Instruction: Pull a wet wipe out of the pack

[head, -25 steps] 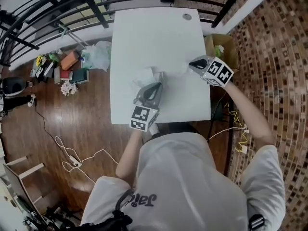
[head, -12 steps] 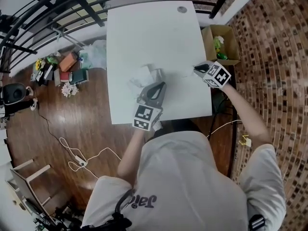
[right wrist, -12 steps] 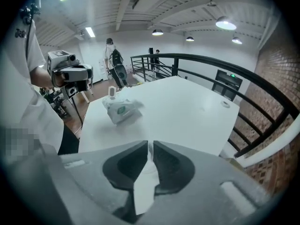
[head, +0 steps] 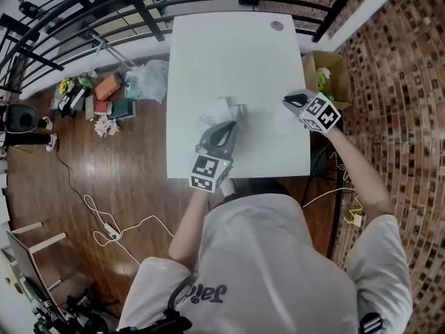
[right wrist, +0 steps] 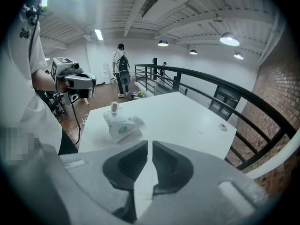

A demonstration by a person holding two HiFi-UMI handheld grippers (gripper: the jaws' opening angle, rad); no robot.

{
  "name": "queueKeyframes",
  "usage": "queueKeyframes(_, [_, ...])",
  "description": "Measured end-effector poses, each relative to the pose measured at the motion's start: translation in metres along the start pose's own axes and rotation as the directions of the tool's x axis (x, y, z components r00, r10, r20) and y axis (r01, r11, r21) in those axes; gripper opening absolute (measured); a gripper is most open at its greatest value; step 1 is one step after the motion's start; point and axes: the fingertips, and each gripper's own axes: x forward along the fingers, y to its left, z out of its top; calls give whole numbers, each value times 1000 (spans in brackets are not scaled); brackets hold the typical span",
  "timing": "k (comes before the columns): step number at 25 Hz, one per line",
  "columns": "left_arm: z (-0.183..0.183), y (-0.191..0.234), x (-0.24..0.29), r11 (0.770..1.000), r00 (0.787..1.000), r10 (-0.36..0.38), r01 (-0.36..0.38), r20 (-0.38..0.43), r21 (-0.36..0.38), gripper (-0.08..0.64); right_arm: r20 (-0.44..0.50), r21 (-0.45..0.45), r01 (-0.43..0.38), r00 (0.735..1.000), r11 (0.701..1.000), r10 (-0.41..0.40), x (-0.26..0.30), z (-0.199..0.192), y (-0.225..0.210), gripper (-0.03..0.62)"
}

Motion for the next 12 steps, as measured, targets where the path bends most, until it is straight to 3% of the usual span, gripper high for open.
queueKeyframes(7, [25,15,-48,998,995,57,-58,83,9,17,124,-69,10,992,998,-1,-21,63,48,-6])
queueKeyframes(12, [32,15,-89,996,985,84,-85,148,0,17,254,-33,25,967,999,-15,-44,95,103,-6])
